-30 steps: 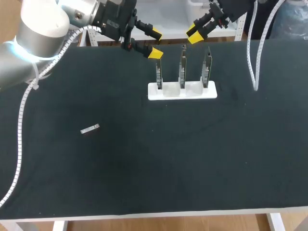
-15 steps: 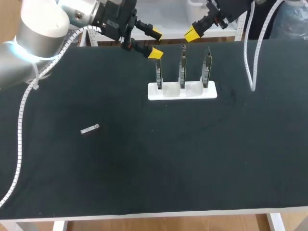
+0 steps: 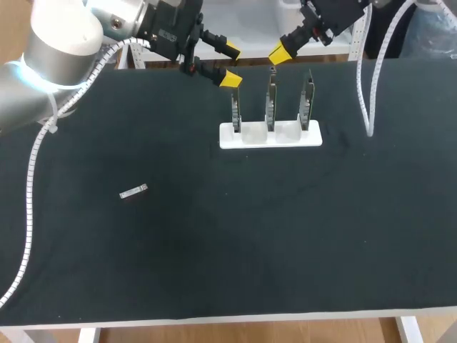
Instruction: Pick up the optical module with the left hand, and insert it into the network port with the right hand.
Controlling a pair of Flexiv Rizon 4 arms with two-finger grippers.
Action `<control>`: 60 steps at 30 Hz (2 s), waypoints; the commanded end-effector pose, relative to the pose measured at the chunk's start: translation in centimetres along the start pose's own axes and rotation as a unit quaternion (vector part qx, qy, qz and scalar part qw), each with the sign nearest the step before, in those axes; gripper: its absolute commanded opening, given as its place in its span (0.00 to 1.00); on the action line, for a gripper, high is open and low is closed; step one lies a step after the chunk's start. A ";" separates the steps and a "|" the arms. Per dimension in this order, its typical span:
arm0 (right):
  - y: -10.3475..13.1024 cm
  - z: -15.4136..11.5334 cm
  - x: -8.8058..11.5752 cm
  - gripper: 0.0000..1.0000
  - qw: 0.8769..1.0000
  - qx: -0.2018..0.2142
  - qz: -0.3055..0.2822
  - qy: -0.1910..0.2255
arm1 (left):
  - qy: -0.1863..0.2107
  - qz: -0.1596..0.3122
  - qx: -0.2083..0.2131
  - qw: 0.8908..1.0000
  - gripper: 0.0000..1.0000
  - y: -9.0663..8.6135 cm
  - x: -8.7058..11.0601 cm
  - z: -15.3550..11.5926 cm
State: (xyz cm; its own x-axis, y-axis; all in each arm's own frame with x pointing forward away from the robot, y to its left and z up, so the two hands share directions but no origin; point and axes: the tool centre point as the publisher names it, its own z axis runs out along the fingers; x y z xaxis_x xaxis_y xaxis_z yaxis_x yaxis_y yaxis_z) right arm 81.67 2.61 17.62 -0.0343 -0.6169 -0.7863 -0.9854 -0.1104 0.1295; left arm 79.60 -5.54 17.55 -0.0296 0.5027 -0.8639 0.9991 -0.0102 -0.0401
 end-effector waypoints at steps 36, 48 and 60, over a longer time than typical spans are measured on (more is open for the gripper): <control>-1.3 1.6 1.4 0.00 0.999 -0.049 0.021 0.010 | 0.001 0.001 0.001 1.000 1.00 0.1 0.0 0.0; -1.3 1.6 2.0 0.00 0.998 -0.046 0.030 0.014 | 0.001 0.001 0.001 1.000 1.00 0.1 0.0 0.0; -1.2 1.9 2.4 0.00 0.998 -0.052 0.034 0.017 | 0.001 0.001 0.001 1.000 1.00 0.1 0.0 0.0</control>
State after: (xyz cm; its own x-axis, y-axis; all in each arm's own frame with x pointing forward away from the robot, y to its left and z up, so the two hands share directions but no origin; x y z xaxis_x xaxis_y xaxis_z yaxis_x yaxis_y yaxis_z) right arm 81.66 2.65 14.56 -0.0927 -0.6489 -0.7552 -0.9808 -0.0710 0.1814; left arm 79.60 -5.54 17.55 -0.0296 0.5027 -0.8639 0.9991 -0.0102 -0.0401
